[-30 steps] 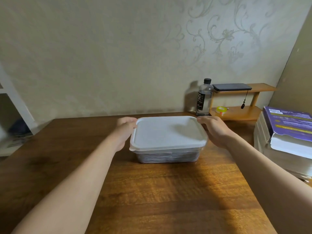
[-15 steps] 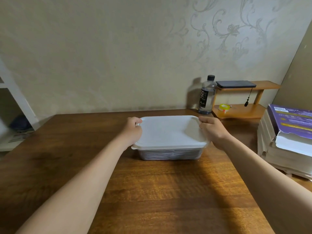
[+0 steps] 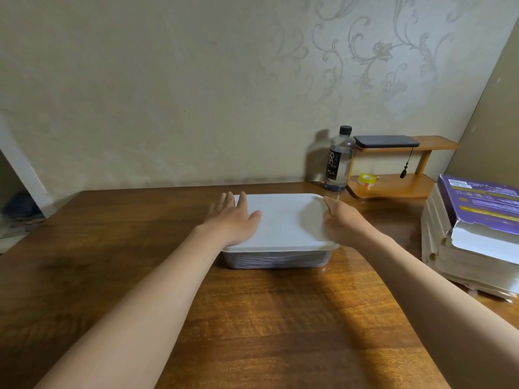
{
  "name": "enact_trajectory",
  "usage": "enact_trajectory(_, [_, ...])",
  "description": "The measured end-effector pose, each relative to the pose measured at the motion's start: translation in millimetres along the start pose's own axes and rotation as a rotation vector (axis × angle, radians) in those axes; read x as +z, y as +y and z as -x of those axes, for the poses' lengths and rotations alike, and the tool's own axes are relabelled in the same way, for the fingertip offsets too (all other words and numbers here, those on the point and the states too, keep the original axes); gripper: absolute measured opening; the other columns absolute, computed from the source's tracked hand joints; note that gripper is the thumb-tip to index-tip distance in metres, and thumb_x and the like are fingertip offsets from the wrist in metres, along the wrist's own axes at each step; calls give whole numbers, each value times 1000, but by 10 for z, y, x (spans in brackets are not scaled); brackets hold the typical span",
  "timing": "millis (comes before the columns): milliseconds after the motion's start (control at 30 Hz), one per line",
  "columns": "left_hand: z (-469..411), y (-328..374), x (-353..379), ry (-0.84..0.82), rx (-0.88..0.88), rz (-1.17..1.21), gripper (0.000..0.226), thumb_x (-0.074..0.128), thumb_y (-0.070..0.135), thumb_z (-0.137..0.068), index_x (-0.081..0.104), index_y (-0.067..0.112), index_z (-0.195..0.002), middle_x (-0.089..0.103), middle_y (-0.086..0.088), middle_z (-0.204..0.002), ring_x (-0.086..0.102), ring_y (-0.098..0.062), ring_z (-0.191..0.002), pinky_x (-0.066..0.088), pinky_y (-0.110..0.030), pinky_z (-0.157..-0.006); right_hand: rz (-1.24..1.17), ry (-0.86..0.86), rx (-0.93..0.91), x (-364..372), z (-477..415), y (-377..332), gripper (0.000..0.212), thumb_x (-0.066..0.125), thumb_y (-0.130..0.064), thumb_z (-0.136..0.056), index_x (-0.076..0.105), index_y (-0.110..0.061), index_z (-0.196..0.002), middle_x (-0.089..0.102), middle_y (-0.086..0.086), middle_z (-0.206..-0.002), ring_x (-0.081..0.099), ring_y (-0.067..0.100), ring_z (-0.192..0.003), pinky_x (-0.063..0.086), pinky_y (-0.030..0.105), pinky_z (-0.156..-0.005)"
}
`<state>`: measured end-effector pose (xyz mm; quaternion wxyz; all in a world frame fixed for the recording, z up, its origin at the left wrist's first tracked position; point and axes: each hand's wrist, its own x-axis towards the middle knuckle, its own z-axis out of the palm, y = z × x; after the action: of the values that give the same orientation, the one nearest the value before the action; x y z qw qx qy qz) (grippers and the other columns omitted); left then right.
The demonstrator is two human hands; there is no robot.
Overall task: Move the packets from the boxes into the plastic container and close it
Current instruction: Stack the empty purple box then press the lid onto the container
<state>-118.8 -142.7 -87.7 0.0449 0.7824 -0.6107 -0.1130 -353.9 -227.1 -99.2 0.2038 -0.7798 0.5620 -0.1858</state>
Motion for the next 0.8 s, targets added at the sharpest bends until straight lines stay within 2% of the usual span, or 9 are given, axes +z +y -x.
enact_trajectory(167, [5,17,32,-4,29,-65,74,7,59,-103,-8,17,-162,-15,-8,-170,-16,-24,-156,-5,-48,-126,111,-7,-16,-30,-16,-27,32,42,-12,-96,54,-13,-126,62,8,-116,56,23,-96,49,34,-78])
enact_trajectory(267, [2,33,28,-8,16,-73,74,9,59,-103,-3,18,-163,-14,-8,-170,-13,-25,-157,-3,-48,-126,375,-30,-21,-122,-13,-205,35,54,-18,-92,57,-10,-126,54,5,-115,55,27,-105,51,44,-93])
enact_trajectory(333, [-4,36,30,-9,11,-80,74,10,59,-103,-1,19,-164,-13,-7,-170,-13,-25,-157,0,-49,-126,459,-13,-77,-118,-63,-396,39,51,-20,-93,55,-11,-130,52,8,-129,52,31,-120,43,49,-103])
enact_trajectory(367, [-5,35,29,-9,12,-84,73,10,60,-103,0,20,-164,-13,-7,-170,-13,-26,-157,1,-50,-126,431,-23,-122,-80,-105,-503,44,46,-21,-95,50,-13,-138,49,8,-141,47,31,-130,37,51,-109])
enact_trajectory(433, [-6,35,28,-8,14,-93,74,11,62,-103,1,22,-164,-13,-7,-170,-13,-27,-157,2,-52,-126,344,-102,-218,50,-210,-730,55,36,-27,-101,29,-22,-155,31,2,-161,30,26,-148,21,56,-120])
enact_trajectory(467, [-6,34,28,-9,13,-94,74,10,63,-102,2,23,-164,-13,-7,-170,-13,-27,-157,2,-52,-126,335,-149,-260,132,-268,-835,56,32,-32,-104,22,-26,-158,24,-2,-165,22,24,-152,14,57,-121])
enact_trajectory(533, [-6,36,30,-9,11,-85,72,9,62,-103,2,25,-164,-13,-6,-170,-14,-26,-157,1,-53,-126,352,-217,-307,300,-381,-981,56,29,-39,-105,19,-31,-159,18,-6,-167,14,22,-154,7,58,-122])
enact_trajectory(700, [-17,22,18,10,17,-21,62,12,48,-105,7,26,-163,-10,-3,-171,-11,-23,-157,6,-55,-125,354,-276,-277,479,-513,-1074,54,22,-46,-105,23,-36,-158,17,-9,-167,10,21,-155,4,55,-122])
enact_trajectory(800, [-24,10,28,8,25,-14,61,12,44,-106,5,24,-163,-12,-1,-171,-13,-21,-157,7,-54,-125,347,-291,-290,506,-476,-1008,57,13,-50,-105,13,-34,-160,5,-7,-168,-1,22,-155,-2,52,-123])
